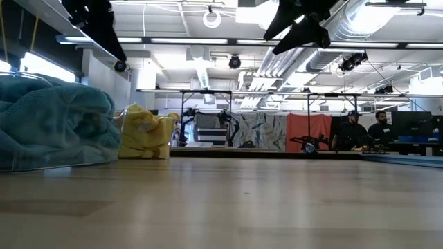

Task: Sort microfiber towel by color & place in baskets
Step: Return to Home Position

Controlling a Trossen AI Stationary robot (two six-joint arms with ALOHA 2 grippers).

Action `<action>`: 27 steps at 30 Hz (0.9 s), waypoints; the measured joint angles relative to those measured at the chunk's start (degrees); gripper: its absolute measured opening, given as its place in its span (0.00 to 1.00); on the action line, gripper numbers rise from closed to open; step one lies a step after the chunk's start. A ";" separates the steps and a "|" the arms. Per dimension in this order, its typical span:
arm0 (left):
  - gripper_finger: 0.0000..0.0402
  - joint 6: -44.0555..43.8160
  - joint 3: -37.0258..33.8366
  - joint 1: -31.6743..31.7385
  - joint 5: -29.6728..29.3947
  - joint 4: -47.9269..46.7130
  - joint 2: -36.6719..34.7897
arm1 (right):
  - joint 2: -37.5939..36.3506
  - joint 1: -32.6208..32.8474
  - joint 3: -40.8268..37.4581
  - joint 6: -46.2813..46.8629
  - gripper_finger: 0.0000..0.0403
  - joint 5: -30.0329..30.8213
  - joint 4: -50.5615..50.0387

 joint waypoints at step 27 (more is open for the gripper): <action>0.00 31.95 -53.53 19.25 38.86 62.76 -49.17 | 0.00 0.00 0.00 8.87 0.47 1.31 2.75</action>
